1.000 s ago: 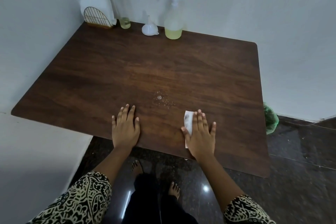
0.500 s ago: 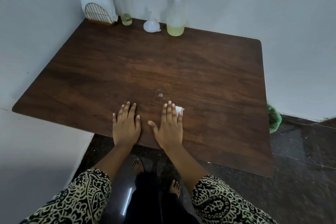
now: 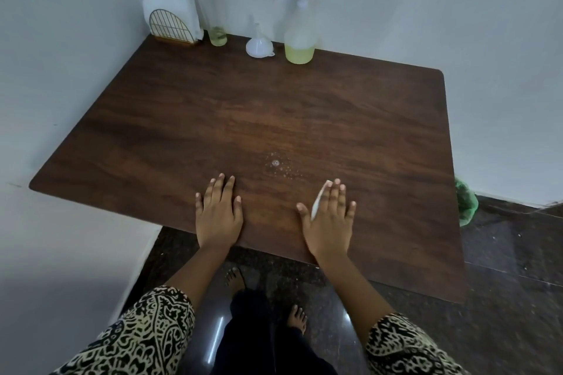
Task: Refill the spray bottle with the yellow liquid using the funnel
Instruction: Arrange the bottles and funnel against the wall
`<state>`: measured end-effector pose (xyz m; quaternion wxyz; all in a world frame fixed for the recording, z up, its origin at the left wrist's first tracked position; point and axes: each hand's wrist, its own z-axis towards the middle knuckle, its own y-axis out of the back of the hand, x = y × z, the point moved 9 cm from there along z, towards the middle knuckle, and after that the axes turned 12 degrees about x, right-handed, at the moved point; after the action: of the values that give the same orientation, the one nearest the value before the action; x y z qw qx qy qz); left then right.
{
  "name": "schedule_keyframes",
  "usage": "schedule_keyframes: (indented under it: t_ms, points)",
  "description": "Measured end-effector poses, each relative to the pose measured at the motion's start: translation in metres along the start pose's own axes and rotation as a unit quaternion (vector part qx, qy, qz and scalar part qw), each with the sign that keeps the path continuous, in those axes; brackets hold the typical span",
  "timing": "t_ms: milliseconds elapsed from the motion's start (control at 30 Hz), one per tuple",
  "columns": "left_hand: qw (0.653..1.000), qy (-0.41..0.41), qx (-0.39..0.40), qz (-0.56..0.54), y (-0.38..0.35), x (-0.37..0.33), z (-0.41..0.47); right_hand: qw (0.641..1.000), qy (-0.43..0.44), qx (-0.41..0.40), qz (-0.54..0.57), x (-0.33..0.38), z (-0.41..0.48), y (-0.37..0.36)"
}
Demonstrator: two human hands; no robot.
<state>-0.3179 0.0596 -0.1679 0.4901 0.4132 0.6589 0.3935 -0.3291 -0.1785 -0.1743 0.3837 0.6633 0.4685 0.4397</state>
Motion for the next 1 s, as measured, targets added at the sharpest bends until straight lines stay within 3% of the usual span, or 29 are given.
schedule_keyframes:
  t_ms: [167,300,500,633,867,1000]
  points:
    - [1.000,0.000,0.003,-0.003,-0.001,0.002,0.000,0.997,0.077,0.017,-0.001,0.094,0.012,-0.017]
    - [1.000,-0.001,0.011,-0.014,0.000,0.003,0.001,0.993,0.109,0.029,-0.040,0.099,0.014,-0.020]
    - [0.998,-0.035,0.021,-0.039,0.010,0.014,0.018,0.999,-0.024,-0.010,-0.043,-0.006,0.022,0.002]
    - [0.998,-0.061,0.033,-0.010,0.020,0.024,0.055,0.994,-0.110,-0.013,0.013,-0.001,0.032,0.011]
    - [0.997,-0.067,0.034,0.023,0.036,0.043,0.102,0.999,0.016,0.020,0.022,0.140,0.078,-0.004]
    - [0.997,-0.068,0.028,0.021,0.035,0.041,0.101,0.997,0.074,0.018,-0.022,0.138,0.086,0.006]
